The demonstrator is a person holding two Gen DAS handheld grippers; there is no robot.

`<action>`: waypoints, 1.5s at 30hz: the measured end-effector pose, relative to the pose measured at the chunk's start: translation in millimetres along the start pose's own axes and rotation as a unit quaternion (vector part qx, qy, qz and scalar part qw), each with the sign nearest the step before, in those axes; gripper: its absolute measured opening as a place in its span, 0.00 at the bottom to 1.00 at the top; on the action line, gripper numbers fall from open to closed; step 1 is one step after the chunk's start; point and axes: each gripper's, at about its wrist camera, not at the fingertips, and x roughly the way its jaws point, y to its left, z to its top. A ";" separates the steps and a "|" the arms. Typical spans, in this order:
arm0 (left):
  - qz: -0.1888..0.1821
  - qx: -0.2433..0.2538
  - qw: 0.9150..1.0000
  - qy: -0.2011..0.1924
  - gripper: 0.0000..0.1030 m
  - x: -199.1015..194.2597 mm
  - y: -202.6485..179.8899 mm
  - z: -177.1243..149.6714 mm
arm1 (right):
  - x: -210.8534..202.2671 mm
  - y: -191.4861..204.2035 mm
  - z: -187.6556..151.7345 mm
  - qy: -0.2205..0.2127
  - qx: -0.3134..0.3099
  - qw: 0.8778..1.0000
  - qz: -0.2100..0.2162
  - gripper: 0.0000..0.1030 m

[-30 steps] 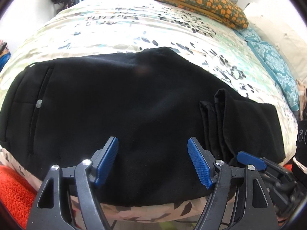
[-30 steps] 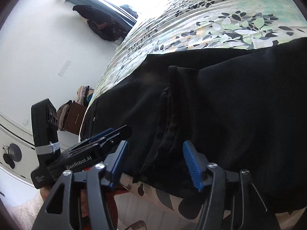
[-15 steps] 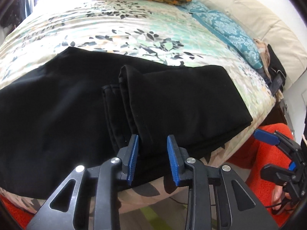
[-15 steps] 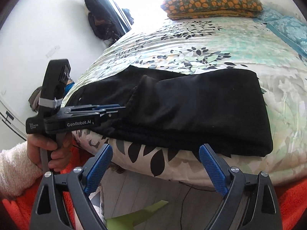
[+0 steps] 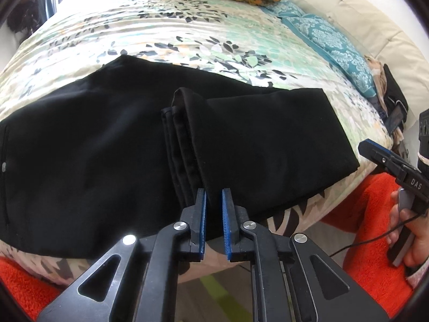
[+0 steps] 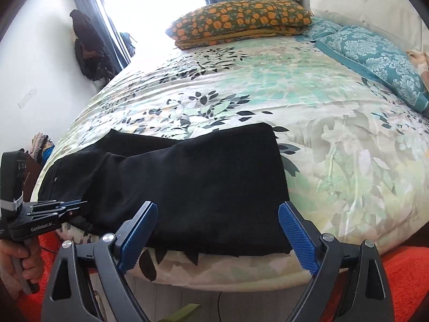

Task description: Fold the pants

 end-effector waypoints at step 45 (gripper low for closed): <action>0.075 0.018 0.997 -0.014 0.74 38.0 -12.4 8.7 | 22.3 19.8 12.4 -0.032 -0.045 0.998 -0.009 0.98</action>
